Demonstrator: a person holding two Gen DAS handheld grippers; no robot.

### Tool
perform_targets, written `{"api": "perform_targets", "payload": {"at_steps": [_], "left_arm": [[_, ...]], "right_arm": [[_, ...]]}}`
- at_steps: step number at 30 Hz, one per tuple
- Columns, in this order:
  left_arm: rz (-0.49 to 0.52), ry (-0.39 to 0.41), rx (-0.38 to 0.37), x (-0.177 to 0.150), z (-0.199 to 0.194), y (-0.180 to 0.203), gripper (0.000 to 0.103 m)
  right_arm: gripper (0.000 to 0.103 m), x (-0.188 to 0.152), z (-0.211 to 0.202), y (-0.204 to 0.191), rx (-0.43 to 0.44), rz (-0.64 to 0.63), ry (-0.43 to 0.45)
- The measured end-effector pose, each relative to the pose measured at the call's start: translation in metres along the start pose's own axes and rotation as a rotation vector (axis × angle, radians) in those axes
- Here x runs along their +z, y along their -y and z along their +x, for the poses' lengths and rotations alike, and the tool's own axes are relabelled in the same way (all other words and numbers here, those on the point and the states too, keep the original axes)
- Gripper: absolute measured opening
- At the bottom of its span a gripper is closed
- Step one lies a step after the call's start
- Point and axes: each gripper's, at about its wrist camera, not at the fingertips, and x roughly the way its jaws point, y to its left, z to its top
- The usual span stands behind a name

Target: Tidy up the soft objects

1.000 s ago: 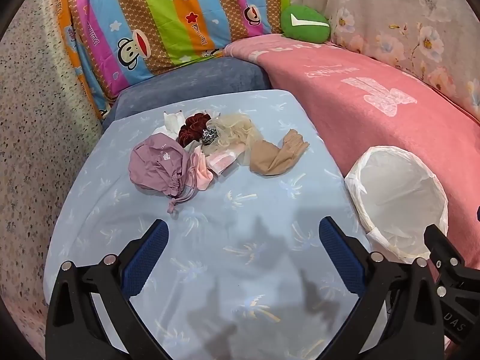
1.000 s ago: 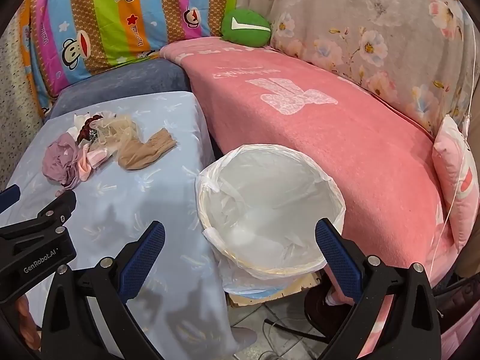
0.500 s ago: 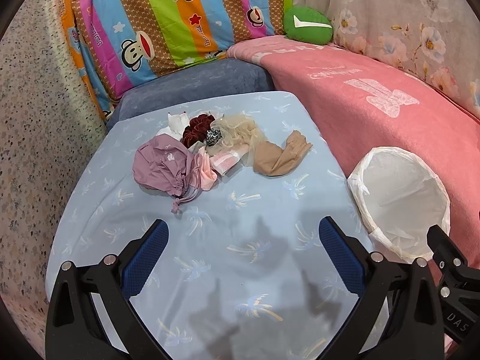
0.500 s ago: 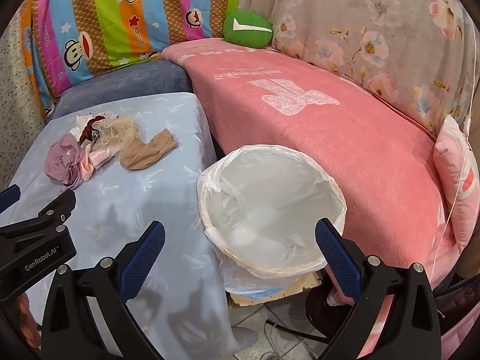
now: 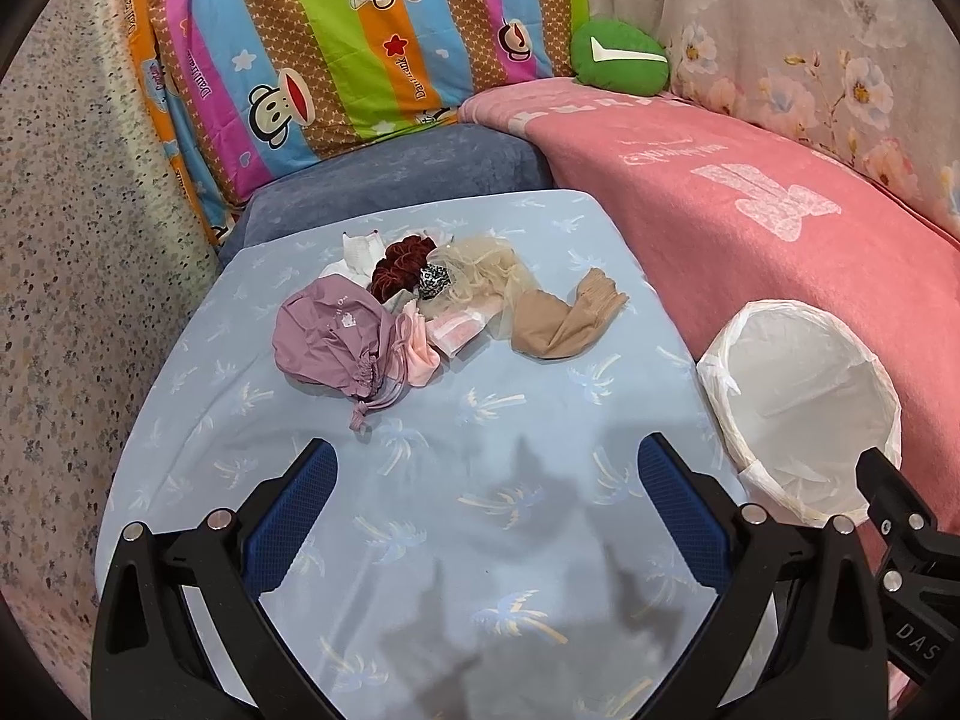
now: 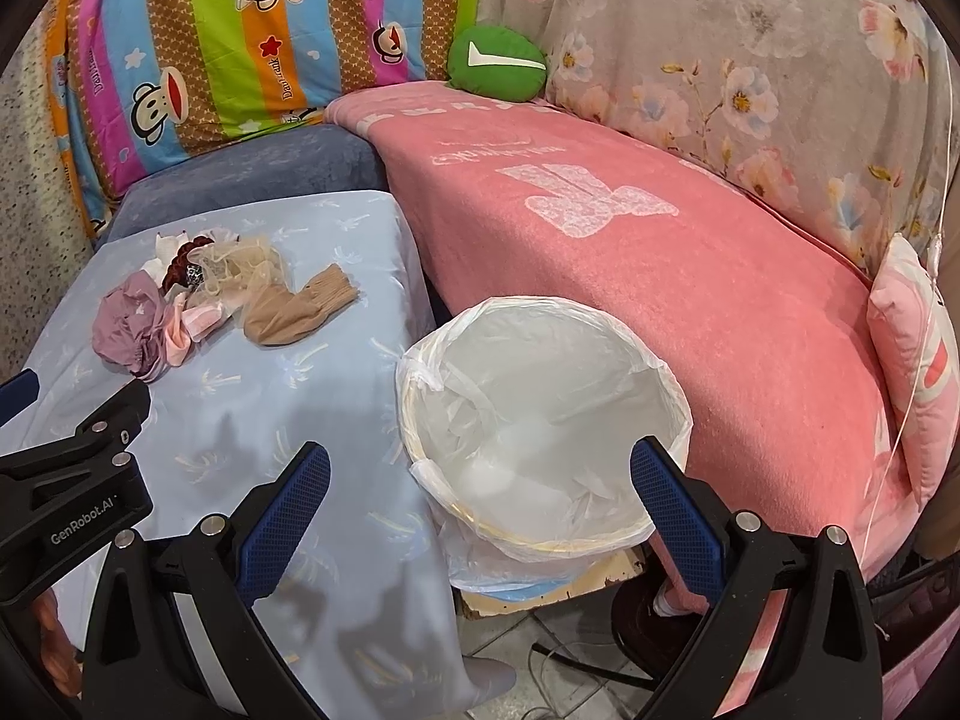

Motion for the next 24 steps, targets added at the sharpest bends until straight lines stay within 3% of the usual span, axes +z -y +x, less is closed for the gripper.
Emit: {"api": "perform_targets", "payload": {"at_steps": [24], "left_arm": [[0.006, -0.002, -0.004, 0.0013, -0.0003, 0.0037, 0.096]], "right_arm": [[0.097, 0.0009, -0.0013, 0.0036, -0.006, 0.000, 0.003]]}}
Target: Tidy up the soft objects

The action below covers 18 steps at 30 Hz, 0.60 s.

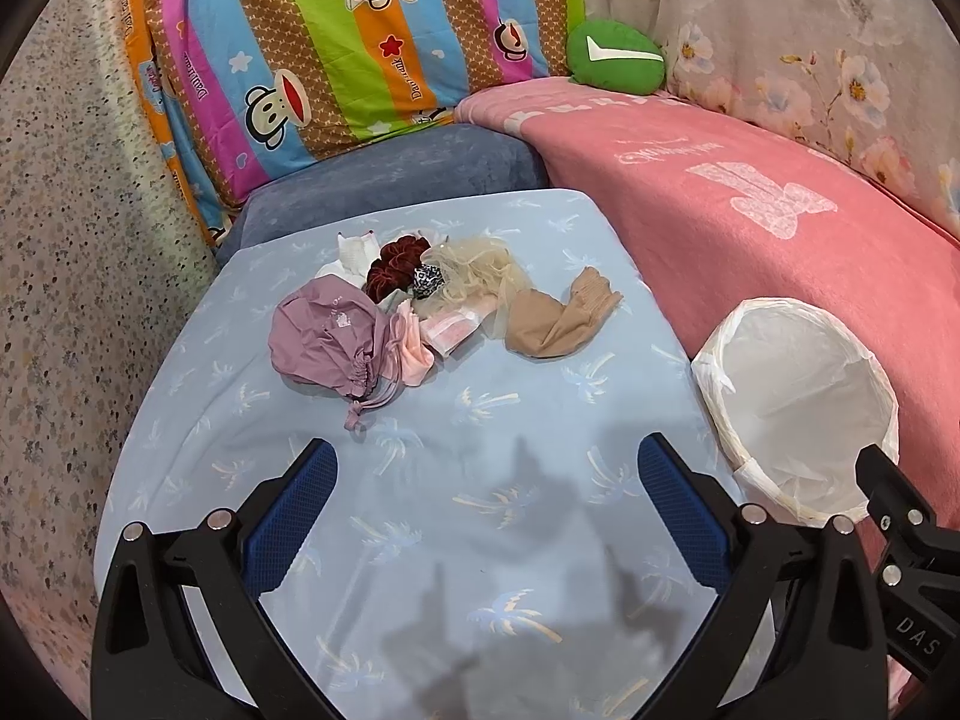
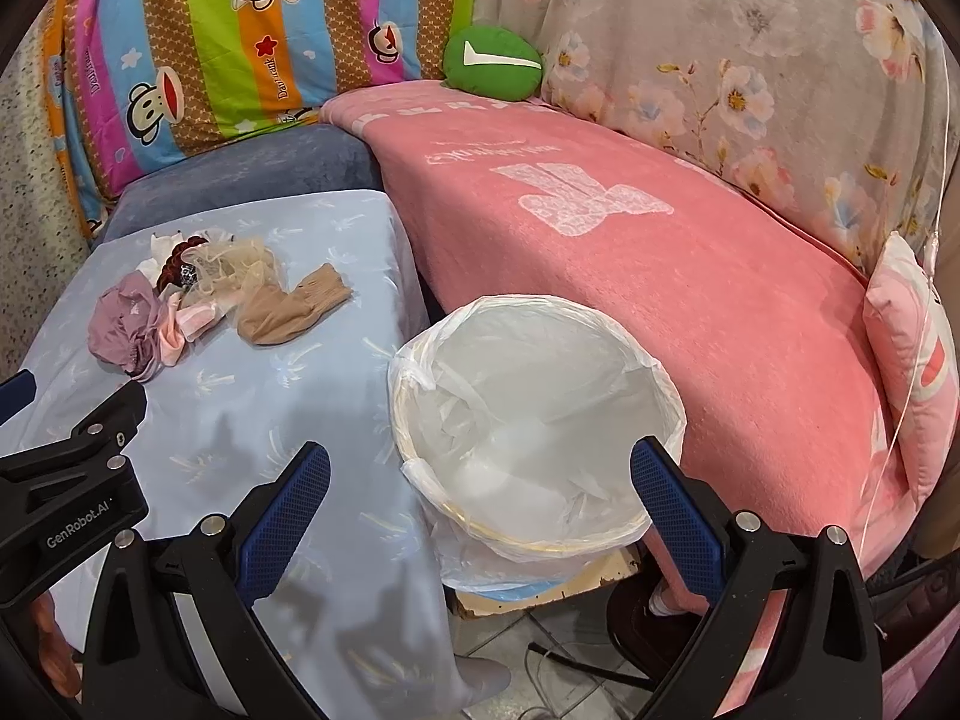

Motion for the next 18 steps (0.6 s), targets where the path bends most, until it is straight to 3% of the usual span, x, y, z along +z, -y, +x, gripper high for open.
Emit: {"api": "perform_targets", "payload": {"at_steps": [18], "left_arm": [[0.003, 0.001, 0.001, -0.0004, 0.0007, 0.0008, 0.096]], "right_arm": [[0.097, -0.0009, 0.0009, 0.0017, 0.000, 0.003, -0.001]]}}
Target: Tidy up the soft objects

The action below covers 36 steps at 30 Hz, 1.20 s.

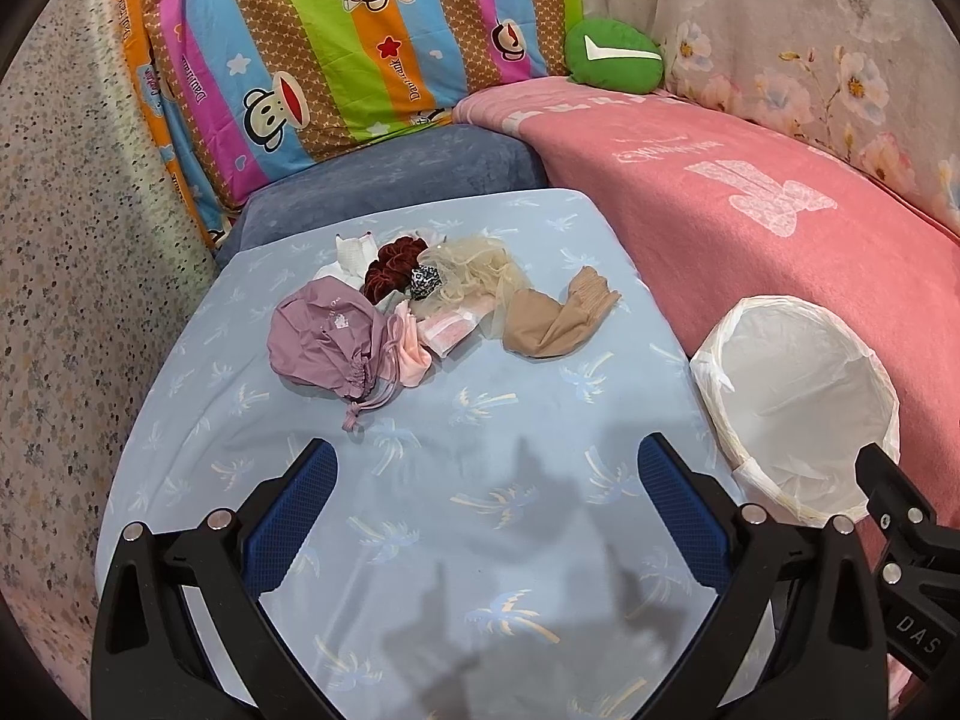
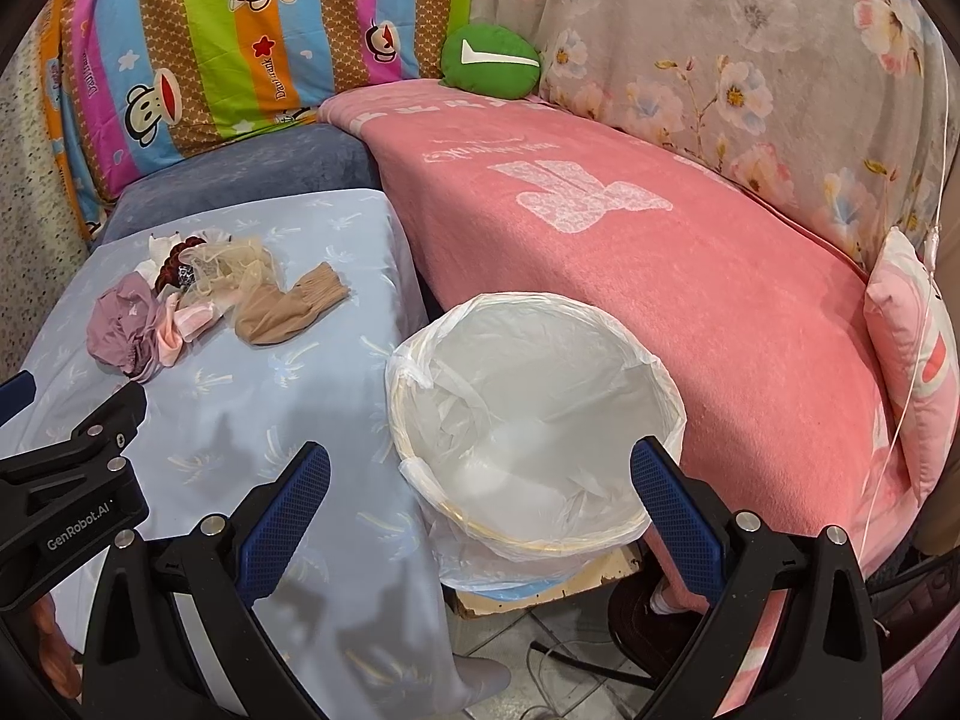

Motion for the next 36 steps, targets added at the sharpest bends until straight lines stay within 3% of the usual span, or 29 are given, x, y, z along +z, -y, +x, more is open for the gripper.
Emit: {"api": "perform_targets", "payload": {"at_steps": [36], "left_arm": [[0.001, 0.004, -0.001, -0.0002, 0.0001, 0.0031, 0.096]], "right_arm": [[0.097, -0.0005, 0.0020, 0.0031, 0.000, 0.002, 0.002]]}}
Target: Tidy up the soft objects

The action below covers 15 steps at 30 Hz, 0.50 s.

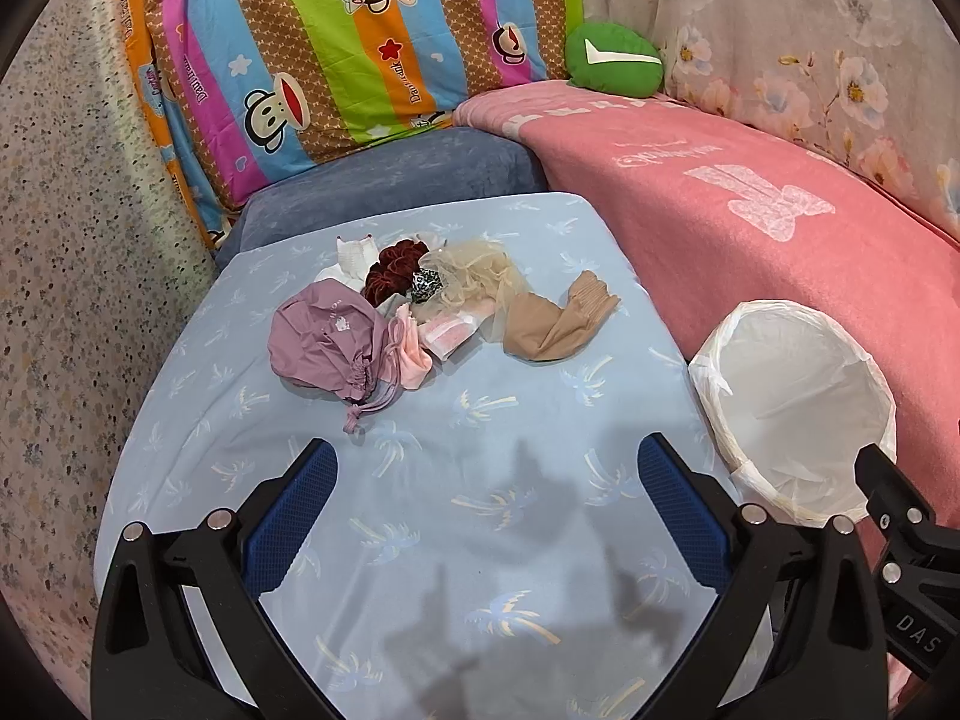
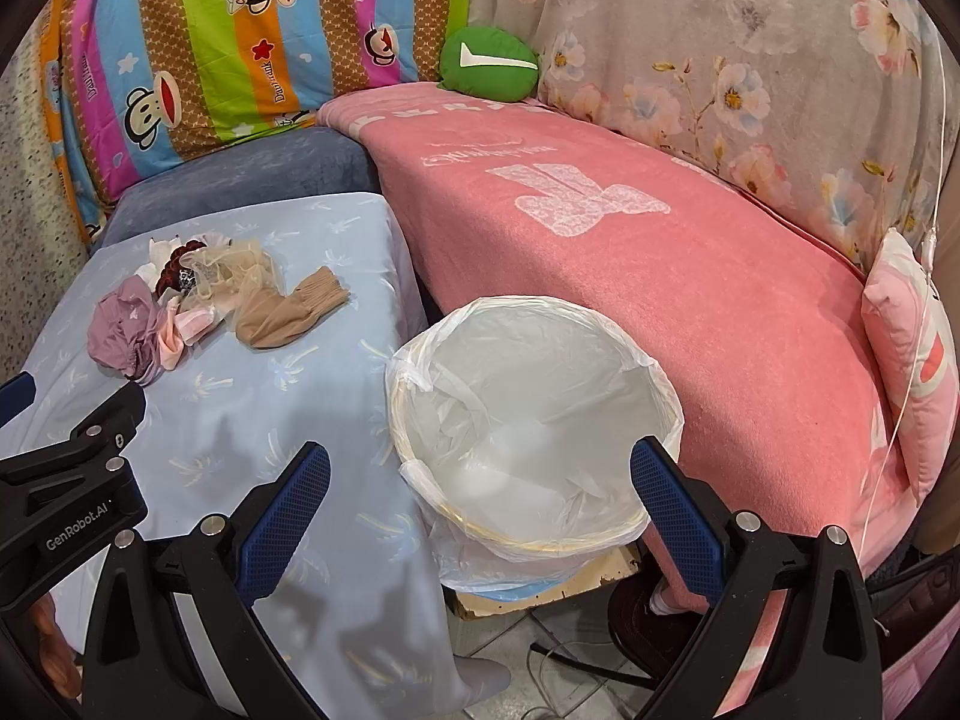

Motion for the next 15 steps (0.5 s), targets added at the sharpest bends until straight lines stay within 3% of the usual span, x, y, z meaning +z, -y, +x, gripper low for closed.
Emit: {"api": "perform_targets", "payload": {"at_steps": [15], "left_arm": [[-0.012, -0.023, -0.044, 0.004, 0.011, -0.012, 0.096]], "right_arm": [[0.097, 0.005, 0.000, -0.005, -0.010, 0.004, 0.002]]}}
